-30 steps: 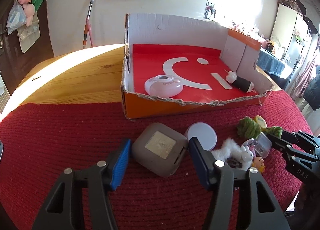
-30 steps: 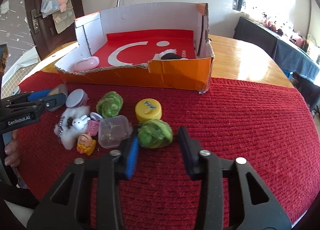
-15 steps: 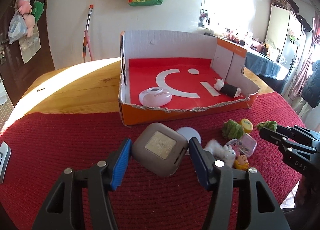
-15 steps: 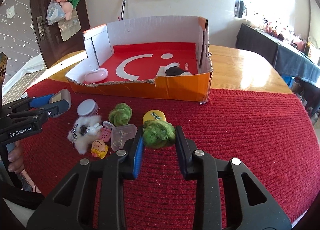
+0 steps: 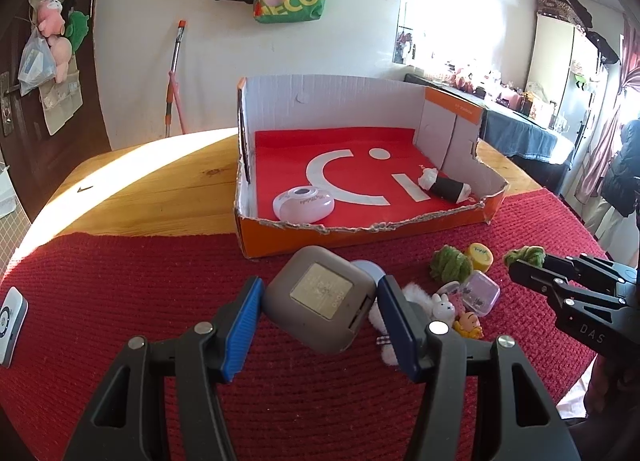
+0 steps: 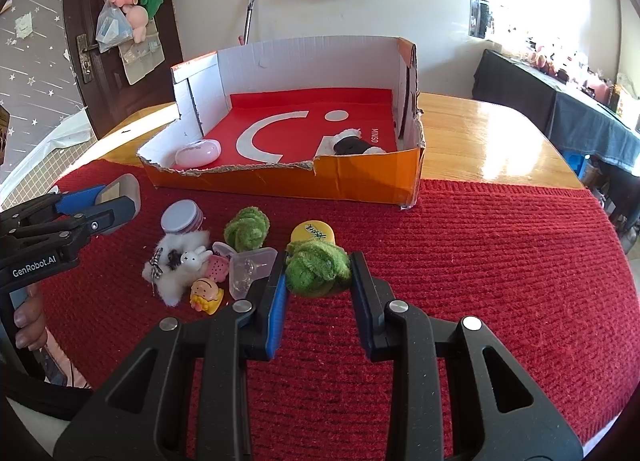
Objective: Organize objects
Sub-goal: 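Grasp the grey square case with the left tool while the right tool grasps the green yarn ball, then carry the grey case and green yarn ball into the orange box with both tools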
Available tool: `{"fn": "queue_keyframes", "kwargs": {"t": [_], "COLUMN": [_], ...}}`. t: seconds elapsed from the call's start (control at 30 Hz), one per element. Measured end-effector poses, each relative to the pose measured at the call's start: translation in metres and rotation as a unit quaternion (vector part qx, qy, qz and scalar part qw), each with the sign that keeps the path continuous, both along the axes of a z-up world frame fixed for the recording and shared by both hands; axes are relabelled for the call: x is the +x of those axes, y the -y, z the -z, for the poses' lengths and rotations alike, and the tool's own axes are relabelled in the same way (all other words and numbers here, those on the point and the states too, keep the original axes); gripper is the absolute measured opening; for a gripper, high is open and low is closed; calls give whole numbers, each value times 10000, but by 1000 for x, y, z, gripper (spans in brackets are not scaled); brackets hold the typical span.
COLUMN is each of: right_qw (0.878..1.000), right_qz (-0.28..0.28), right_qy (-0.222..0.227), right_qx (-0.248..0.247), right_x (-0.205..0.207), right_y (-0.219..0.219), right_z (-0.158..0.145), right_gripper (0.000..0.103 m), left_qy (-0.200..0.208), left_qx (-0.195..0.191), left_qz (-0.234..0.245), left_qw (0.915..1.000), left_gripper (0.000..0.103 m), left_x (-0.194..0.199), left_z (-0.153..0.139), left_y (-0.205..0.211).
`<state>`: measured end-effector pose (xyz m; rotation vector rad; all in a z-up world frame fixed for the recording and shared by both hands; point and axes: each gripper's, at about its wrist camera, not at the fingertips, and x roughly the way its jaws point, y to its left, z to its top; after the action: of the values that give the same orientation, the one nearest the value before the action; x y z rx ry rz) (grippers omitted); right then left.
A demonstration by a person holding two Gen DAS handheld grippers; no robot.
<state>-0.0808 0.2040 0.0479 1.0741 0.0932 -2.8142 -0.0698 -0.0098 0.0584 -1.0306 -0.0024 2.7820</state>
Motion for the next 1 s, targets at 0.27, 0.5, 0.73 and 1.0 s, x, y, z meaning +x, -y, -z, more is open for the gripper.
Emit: {"fn": "queue_keyframes", "kwargs": {"t": [0.27,0.5,0.73,1.0], "right_qw": [9999,9993,9984,9952], "right_qz": [-67,-219,-512,-916], "right_qy": [-99,-299,-193,333], "right_qx": [-19,-44,-129,-128], "right_x": [0,-18,-54,-100], "right_y": [3,3,5,8], "right_z": [-9,-29,-40,-40], "right_gripper": [28,28,28,28], "left_qy": [-176,-230,33,401], "left_qx": [-1,122,231,-138], "left_qz": [168,486,994,1492], "left_qw": [9997,9985,9948,9879], "left_gripper": [61,61,61,61], "left_x": [-2,-24,-62,-99], "left_z": [-11,-25,-29,-26], "left_y": [-8,-19,-39,-60]}}
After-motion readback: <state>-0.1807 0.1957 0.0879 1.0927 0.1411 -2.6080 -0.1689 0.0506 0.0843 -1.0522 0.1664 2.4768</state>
